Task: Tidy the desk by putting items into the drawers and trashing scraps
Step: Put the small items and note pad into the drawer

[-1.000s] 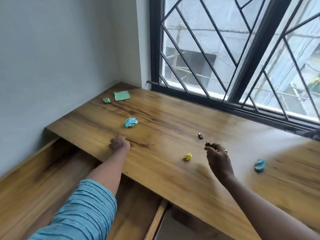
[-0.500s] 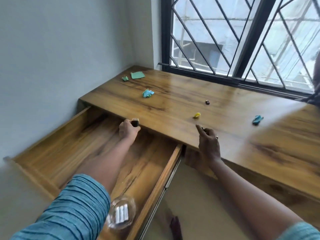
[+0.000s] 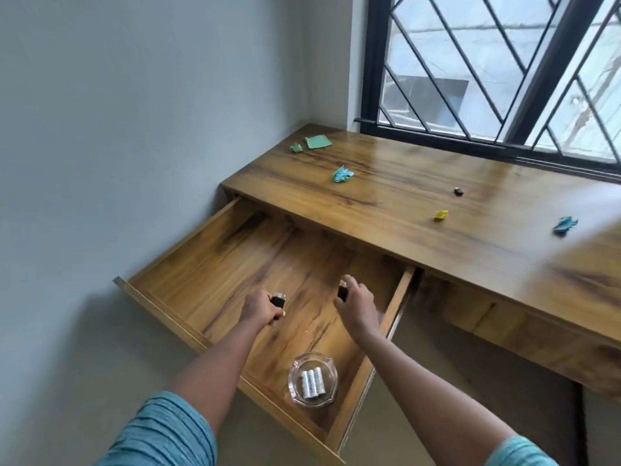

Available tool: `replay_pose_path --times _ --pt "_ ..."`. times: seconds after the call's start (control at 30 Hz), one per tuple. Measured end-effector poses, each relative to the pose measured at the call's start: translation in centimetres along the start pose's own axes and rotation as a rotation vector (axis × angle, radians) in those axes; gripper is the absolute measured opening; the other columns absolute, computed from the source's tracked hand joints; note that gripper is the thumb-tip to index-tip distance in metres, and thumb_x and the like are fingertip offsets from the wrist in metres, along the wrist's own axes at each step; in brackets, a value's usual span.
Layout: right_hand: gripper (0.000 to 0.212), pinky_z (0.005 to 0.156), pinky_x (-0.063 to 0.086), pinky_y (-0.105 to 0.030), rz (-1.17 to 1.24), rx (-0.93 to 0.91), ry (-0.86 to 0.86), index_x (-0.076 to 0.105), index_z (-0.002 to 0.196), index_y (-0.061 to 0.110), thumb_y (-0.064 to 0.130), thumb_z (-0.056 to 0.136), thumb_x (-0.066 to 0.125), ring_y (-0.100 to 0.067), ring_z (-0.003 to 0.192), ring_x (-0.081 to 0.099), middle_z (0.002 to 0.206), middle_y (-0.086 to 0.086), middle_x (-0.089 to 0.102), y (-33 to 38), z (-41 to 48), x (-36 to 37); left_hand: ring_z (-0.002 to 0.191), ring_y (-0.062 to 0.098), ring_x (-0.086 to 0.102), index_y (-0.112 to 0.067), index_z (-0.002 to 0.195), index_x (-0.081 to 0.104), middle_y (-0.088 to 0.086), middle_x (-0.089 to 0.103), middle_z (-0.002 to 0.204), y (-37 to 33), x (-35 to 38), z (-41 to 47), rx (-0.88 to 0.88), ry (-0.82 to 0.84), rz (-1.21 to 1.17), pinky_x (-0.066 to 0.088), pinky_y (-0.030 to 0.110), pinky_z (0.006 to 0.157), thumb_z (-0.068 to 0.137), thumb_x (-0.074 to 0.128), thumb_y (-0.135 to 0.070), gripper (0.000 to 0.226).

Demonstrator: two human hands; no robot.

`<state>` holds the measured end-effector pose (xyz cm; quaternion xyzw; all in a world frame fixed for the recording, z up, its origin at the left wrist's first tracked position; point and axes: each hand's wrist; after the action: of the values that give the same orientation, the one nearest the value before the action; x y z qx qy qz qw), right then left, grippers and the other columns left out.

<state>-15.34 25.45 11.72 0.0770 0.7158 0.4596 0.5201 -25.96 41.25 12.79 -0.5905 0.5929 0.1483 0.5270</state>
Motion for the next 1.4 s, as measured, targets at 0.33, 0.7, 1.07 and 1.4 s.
replay_pose_path --times 0.33,0.7,1.07,1.4 --pt "0.047 0.072 0.057 -0.033 0.094 0.376 0.163 0.051 0.125 0.014 0.006 0.082 0.067 -0.023 0.087 0.067 0.101 -0.01 0.068 3.1 -0.3 13.4 0.102 0.024 0.064 -0.009 0.118 0.06 0.012 0.063 0.117 6.3 1.0 5.3 0.059 0.168 0.103 0.055 0.031 0.082 0.078 0.076 -0.029 0.048" --pt "0.015 0.072 0.053 -0.033 -0.034 0.451 0.136 0.056 0.103 0.017 0.01 0.09 0.051 -0.019 0.083 0.06 0.09 -0.003 0.062 5.0 -1.8 18.3 0.109 0.027 0.061 -0.012 0.12 0.057 0.011 0.061 0.12 7.9 1.7 6.8 0.229 0.201 0.258 0.05 0.033 0.084 0.084 0.068 -0.029 0.042" --pt "0.02 0.087 0.053 -0.042 -0.165 0.46 0.122 0.052 0.112 0.014 0.011 0.093 0.046 -0.028 0.1 0.058 0.112 -0.013 0.054 5.3 -2.3 19.2 0.11 0.026 0.06 -0.011 0.124 0.05 0.012 0.059 0.121 8.6 2.1 6.5 0.226 0.138 0.263 0.049 0.031 0.079 0.086 0.067 -0.025 0.044" --pt "0.026 0.078 0.052 -0.034 -0.13 0.47 0.005 0.052 0.117 0.009 0.008 0.091 0.052 -0.023 0.092 0.058 0.112 -0.012 0.057 5.2 -2.2 17.3 0.096 0.02 0.061 -0.011 0.118 0.054 0.009 0.061 0.111 7.9 1.3 5.8 0.226 0.063 0.26 0.047 0.028 0.069 0.088 0.063 -0.027 0.035"
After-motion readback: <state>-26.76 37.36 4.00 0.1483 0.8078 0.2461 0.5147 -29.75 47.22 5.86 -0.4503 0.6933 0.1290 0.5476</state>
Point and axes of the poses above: each hand's wrist, its own z-axis towards the middle knuckle, its own x-axis out of the palm, y = z × x
